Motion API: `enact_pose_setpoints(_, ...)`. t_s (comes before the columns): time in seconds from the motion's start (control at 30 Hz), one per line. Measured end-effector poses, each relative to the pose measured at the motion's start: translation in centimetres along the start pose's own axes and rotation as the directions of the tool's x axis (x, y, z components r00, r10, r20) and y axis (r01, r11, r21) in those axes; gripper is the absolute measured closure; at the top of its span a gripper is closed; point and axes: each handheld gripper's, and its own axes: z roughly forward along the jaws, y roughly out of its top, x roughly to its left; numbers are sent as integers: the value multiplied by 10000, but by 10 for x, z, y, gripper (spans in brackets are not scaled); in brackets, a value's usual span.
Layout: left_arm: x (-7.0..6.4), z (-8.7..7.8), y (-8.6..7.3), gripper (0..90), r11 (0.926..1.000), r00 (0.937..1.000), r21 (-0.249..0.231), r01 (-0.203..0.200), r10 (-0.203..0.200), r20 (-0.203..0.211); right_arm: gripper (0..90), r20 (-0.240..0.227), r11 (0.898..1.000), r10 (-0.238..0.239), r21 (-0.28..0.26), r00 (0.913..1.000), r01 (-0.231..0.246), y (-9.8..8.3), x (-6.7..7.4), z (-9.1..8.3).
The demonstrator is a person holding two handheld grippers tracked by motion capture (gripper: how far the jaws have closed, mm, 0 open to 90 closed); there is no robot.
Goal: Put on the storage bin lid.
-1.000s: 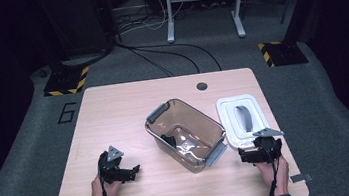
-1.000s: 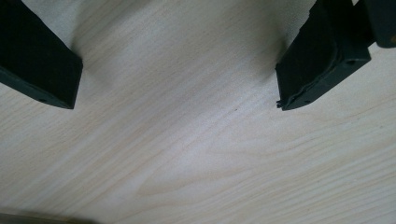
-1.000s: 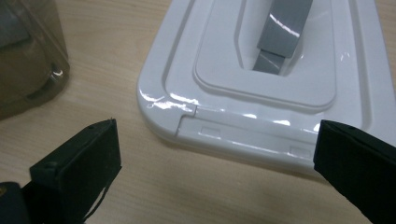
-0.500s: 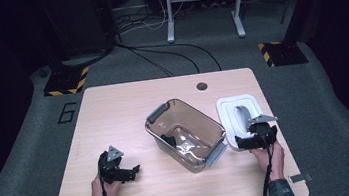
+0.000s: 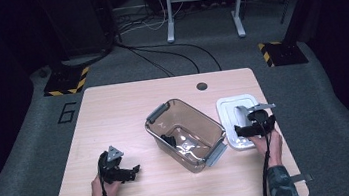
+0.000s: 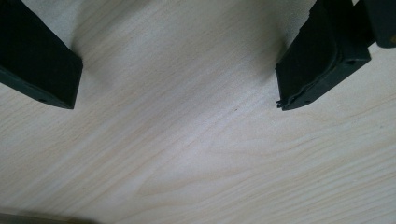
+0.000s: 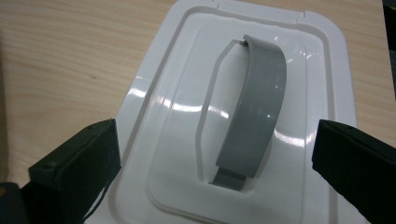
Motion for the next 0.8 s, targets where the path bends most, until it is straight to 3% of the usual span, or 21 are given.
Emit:
enact_pose_setpoints(0.33, 0, 0, 0, 1, 10000, 10000, 8, -13, 13, -4, 18, -27, 9988, 375, 307, 9993, -374, 9, -11, 22)
enact_pose_setpoints(0.57, 0, 0, 0, 1, 10000, 10000, 17, 0, 0, 5, 203, 122, 9971, 757, 55, 9971, -758, 15, -19, 33)
enact_pose_setpoints(0.6, 0, 0, 0, 1, 10000, 10000, -22, 21, -21, 1, 273, 224, 9969, 783, 87, 9967, -785, 17, -20, 34)
enact_pose_setpoints(0.8, 0, 0, 0, 1, 10000, 10000, 4, 1, -1, 16, 415, 283, 9954, 928, 209, 9953, -934, 26, -25, 41)
